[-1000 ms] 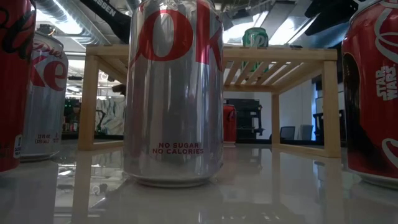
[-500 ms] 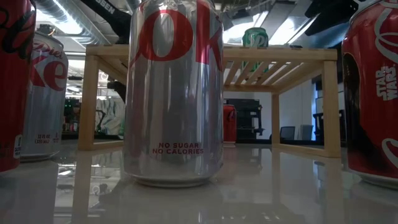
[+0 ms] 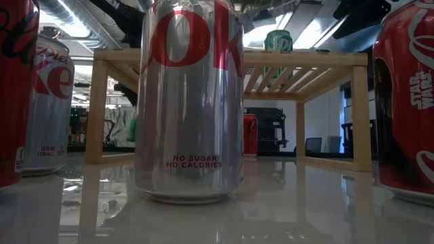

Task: Place canned beverage on shelf
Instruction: Put the green soda can on the shelf aligned with the other green soda can

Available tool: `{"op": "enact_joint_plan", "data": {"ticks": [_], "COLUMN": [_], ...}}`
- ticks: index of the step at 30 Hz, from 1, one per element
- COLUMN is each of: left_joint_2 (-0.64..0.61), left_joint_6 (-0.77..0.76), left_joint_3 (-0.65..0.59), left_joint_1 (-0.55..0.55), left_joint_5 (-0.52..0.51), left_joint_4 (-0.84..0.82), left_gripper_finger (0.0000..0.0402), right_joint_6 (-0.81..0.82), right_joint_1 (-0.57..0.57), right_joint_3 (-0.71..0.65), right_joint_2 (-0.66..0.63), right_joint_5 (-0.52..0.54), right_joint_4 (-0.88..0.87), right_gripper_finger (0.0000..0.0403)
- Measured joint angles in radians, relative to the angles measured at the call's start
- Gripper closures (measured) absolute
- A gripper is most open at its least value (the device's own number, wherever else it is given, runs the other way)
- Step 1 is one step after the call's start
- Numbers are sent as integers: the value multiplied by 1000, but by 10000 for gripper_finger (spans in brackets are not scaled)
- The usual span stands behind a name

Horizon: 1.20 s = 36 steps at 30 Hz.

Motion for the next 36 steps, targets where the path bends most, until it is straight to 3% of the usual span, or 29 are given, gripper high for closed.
{"op": "enact_joint_plan", "data": {"ticks": [20, 36], "left_joint_2": [-247, -346], "left_joint_6": [-82, -89], "left_joint_3": [2, 2], "left_joint_1": [13, 13], "left_joint_5": [29, 35], "left_joint_4": [-33, -81], "left_gripper_finger": [126, 126], "right_joint_6": [0, 0], "right_joint_1": [0, 0], "right_joint_3": [0, 0], "right_joint_2": [0, 0], "right_joint_5": [0, 0], "right_joint_4": [0, 0], "right_gripper_finger": [21, 21]}}
